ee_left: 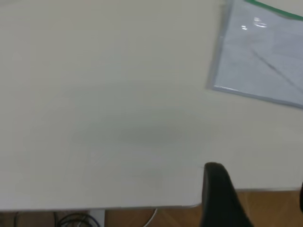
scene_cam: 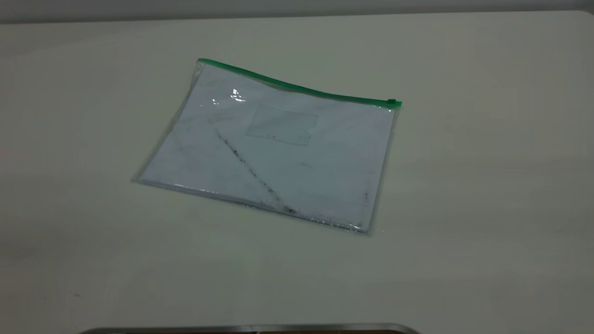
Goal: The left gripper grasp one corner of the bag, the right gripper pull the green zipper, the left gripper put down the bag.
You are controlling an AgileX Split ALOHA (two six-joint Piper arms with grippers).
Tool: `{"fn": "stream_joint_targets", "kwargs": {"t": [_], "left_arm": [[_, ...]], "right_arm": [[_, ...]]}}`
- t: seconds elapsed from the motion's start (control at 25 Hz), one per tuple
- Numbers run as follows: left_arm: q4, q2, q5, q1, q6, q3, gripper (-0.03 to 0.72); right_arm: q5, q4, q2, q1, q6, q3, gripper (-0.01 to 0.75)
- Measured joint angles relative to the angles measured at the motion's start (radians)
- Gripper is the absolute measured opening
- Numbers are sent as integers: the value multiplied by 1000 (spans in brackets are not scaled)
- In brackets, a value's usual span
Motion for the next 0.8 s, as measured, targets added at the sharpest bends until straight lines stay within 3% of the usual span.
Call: {"fn": "stream_joint_targets", "kwargs": {"t": [0.8], "left_arm": [[0,0,0,26,0,0,466]], "right_arm": [[0,4,0,0,0,0,466]]}}
